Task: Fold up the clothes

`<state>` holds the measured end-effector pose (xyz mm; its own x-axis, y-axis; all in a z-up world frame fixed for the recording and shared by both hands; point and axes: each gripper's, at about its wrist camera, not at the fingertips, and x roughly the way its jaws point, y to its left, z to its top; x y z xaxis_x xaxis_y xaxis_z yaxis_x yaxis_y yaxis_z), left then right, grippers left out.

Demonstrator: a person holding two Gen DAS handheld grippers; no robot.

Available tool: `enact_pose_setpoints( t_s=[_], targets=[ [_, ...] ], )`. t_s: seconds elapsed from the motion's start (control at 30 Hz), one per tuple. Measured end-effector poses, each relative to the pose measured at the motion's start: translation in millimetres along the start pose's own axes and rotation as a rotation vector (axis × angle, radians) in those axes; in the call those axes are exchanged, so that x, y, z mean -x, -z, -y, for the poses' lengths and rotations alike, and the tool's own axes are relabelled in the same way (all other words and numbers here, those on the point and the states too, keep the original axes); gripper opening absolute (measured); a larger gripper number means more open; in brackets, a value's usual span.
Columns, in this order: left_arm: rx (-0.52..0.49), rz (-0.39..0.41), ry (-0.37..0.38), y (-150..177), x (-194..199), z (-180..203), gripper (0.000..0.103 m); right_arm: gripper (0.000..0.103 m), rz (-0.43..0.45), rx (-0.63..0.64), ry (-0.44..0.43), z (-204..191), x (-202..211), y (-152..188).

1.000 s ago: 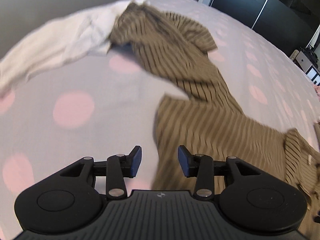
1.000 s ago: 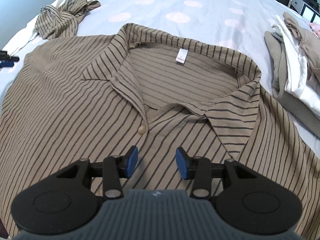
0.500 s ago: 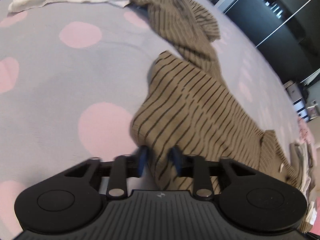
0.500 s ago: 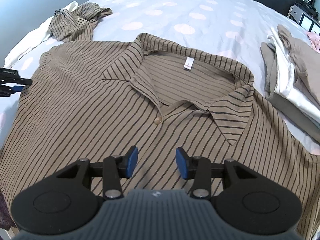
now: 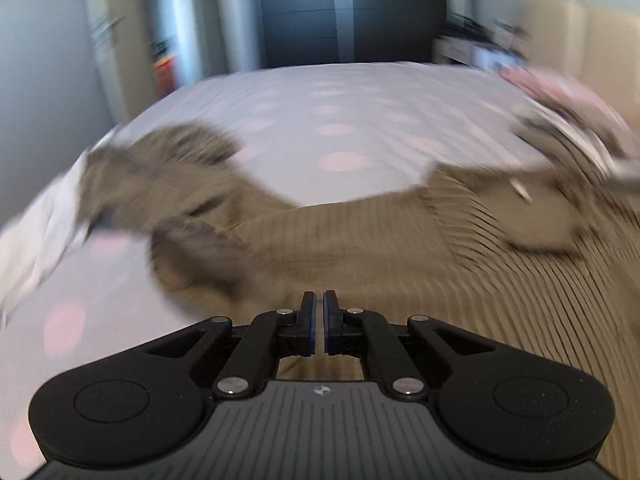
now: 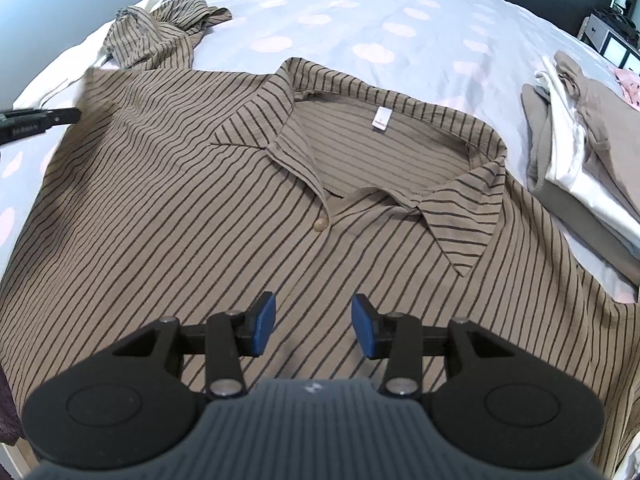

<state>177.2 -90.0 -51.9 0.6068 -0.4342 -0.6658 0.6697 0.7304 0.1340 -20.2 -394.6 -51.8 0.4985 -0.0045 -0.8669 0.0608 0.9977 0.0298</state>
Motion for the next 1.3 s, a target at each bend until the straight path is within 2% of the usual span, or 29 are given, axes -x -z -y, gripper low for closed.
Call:
enact_pose_setpoints(
  t_s=[0.13, 0.27, 0.43, 0.57, 0.63, 0.7, 0.73, 0.83, 0.87, 0.93, 1.03, 1.1, 1.23, 1.27, 1.3],
  targets=[
    [-0.164, -0.034, 0.074, 9, -2, 39, 0.002, 0.045, -0.010, 0.010, -0.007, -4, -5, -2],
    [-0.143, -0.041, 0.070, 20, 3, 43, 0.002, 0.045, -0.019, 0.016, -0.013, -7, -11, -5],
    [0.043, -0.017, 0.021, 19, 15, -7, 0.003, 0.046, -0.031, 0.037, -0.026, -13, -17, -8],
    [0.215, -0.010, -0.084, 23, 18, -61, 0.003, 0.046, -0.048, 0.043, -0.030, -15, -25, -9],
    [0.303, -0.051, -0.144, 31, 12, -87, 0.003, 0.046, -0.056, 0.046, -0.031, -17, -29, -9],
    [0.387, -0.107, -0.170, 43, 4, -109, 0.003, 0.046, -0.062, 0.051, -0.035, -18, -32, -10],
    [0.435, -0.134, -0.165, 50, 0, -118, 0.003, 0.046, -0.065, 0.053, -0.036, -19, -34, -10],
    [0.643, -0.176, -0.085, 70, -8, -140, 0.005, 0.046, -0.074, 0.060, -0.040, -22, -37, -11],
    [0.706, -0.181, -0.059, 75, -10, -145, 0.008, 0.046, -0.077, 0.062, -0.040, -23, -39, -12],
    [0.787, -0.183, -0.015, 82, -12, -150, 0.025, 0.046, -0.082, 0.065, -0.039, -24, -42, -13],
    [0.888, -0.170, 0.035, 84, -8, -156, 0.030, 0.046, -0.089, 0.072, -0.040, -27, -46, -15],
    [0.915, -0.167, 0.049, 84, -9, -157, 0.039, 0.046, -0.093, 0.078, -0.042, -28, -49, -16],
    [0.904, -0.211, 0.030, 89, -22, -147, 0.039, 0.046, -0.106, 0.091, -0.049, -32, -55, -17],
    [0.888, -0.204, 0.020, 88, -22, -143, 0.037, 0.046, -0.109, 0.095, -0.051, -33, -57, -17],
    [0.877, -0.196, 0.023, 86, -23, -141, 0.024, 0.046, -0.111, 0.098, -0.053, -35, -58, -16]
  ],
)
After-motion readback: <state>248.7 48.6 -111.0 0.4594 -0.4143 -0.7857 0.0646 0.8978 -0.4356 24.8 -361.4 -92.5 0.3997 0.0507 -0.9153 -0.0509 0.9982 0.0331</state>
